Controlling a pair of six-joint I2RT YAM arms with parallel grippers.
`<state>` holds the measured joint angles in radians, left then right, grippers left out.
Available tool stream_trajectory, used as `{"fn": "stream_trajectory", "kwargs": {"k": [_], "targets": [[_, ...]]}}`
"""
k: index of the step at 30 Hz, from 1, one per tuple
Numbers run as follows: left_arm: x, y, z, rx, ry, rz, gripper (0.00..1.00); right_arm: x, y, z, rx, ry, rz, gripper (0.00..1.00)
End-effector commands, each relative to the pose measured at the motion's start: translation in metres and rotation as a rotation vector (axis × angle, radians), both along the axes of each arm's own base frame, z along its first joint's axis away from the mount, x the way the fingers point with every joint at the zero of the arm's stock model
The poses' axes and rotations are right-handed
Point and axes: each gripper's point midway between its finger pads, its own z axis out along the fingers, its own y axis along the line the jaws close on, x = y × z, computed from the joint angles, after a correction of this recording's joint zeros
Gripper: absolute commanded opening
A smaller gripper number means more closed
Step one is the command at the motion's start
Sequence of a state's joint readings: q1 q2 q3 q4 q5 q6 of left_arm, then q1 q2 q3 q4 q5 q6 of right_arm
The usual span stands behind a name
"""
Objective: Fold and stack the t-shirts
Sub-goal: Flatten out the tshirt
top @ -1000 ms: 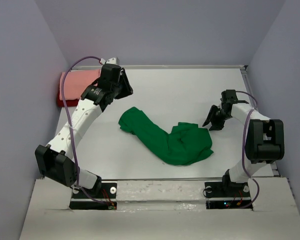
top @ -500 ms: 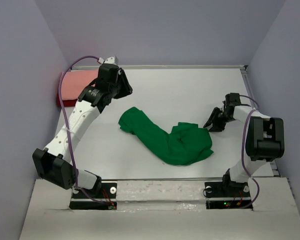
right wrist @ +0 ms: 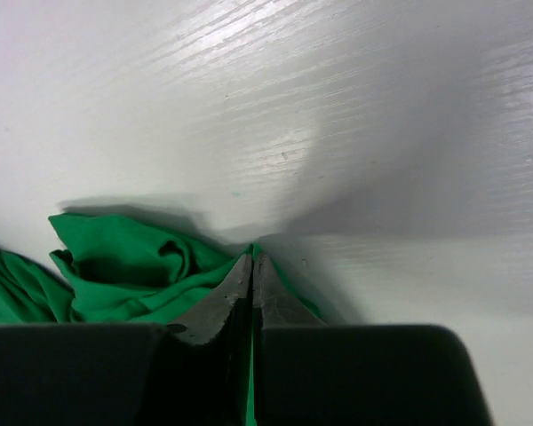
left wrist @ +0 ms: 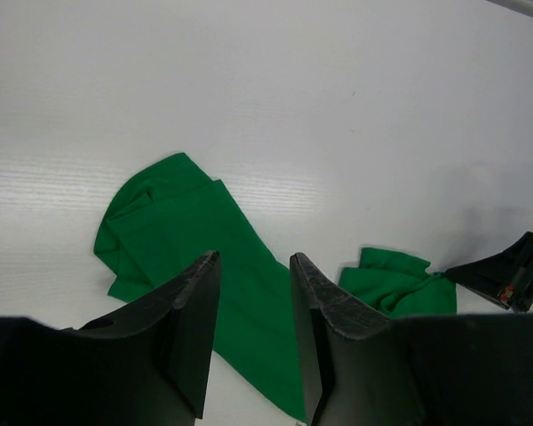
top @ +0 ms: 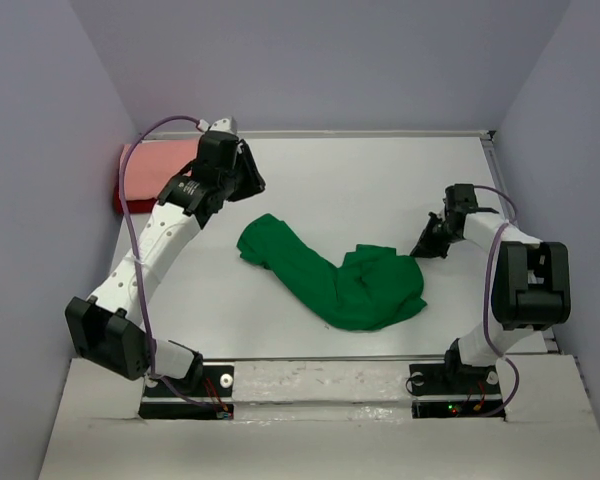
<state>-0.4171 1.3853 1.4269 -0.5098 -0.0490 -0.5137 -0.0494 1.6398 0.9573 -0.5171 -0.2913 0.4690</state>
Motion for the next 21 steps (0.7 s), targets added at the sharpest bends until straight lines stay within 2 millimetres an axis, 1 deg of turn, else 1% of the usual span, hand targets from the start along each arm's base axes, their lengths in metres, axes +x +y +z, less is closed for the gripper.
{"fn": "stream_trajectory", "kwargs": {"k": [1, 4, 5, 6, 7, 8, 9, 10, 13, 14, 15, 16, 17, 18, 21], "targets": [[-0.004, 0.005, -0.008, 0.011, 0.005, 0.005, 0.47, 0.009, 0.0, 0.018, -0.051, -0.051, -0.018, 0.0], [-0.006, 0.012, -0.026, 0.061, 0.055, 0.022, 0.47, 0.012, 0.002, 0.02, -0.064, -0.055, -0.023, 0.0], [-0.006, 0.018, -0.035, 0.088, 0.073, 0.046, 0.47, 0.013, 0.006, 0.021, -0.084, -0.06, -0.016, 0.0], [-0.007, 0.021, -0.042, 0.105, 0.09, 0.055, 0.47, 0.014, 0.003, 0.023, -0.097, -0.063, -0.023, 0.0], [-0.008, 0.023, -0.051, 0.125, 0.11, 0.058, 0.47, 0.014, 0.006, 0.025, -0.109, -0.064, -0.02, 0.0], [-0.008, 0.024, -0.058, 0.138, 0.123, 0.059, 0.47, 0.019, 0.006, 0.031, -0.134, -0.081, -0.023, 0.0], [-0.008, 0.028, -0.071, 0.166, 0.145, 0.07, 0.47, 0.021, 0.004, 0.035, -0.145, -0.09, -0.032, 0.0], [-0.007, 0.029, -0.077, 0.176, 0.156, 0.074, 0.47, 0.021, 0.006, 0.039, -0.151, -0.096, -0.026, 0.0], [-0.001, 0.026, -0.093, 0.217, 0.192, 0.046, 0.48, 0.026, 0.006, 0.053, -0.188, -0.119, -0.036, 0.0], [0.003, 0.024, -0.092, 0.224, 0.189, 0.035, 0.48, 0.028, 0.003, 0.056, -0.202, -0.124, -0.041, 0.0], [0.006, 0.021, -0.102, 0.234, 0.219, 0.019, 0.48, 0.031, 0.005, 0.062, -0.206, -0.139, -0.038, 0.0], [0.006, 0.019, -0.105, 0.239, 0.235, 0.008, 0.49, 0.03, 0.004, 0.063, -0.212, -0.136, -0.041, 0.0], [0.009, 0.014, -0.109, 0.236, 0.256, -0.012, 0.49, 0.032, 0.005, 0.069, -0.221, -0.151, -0.041, 0.0], [0.009, 0.012, -0.107, 0.231, 0.259, -0.022, 0.49, 0.03, 0.005, 0.068, -0.224, -0.143, -0.04, 0.0], [0.006, 0.009, -0.122, 0.228, 0.292, -0.035, 0.48, 0.032, -0.003, 0.08, -0.28, -0.174, -0.07, 0.0]]}}
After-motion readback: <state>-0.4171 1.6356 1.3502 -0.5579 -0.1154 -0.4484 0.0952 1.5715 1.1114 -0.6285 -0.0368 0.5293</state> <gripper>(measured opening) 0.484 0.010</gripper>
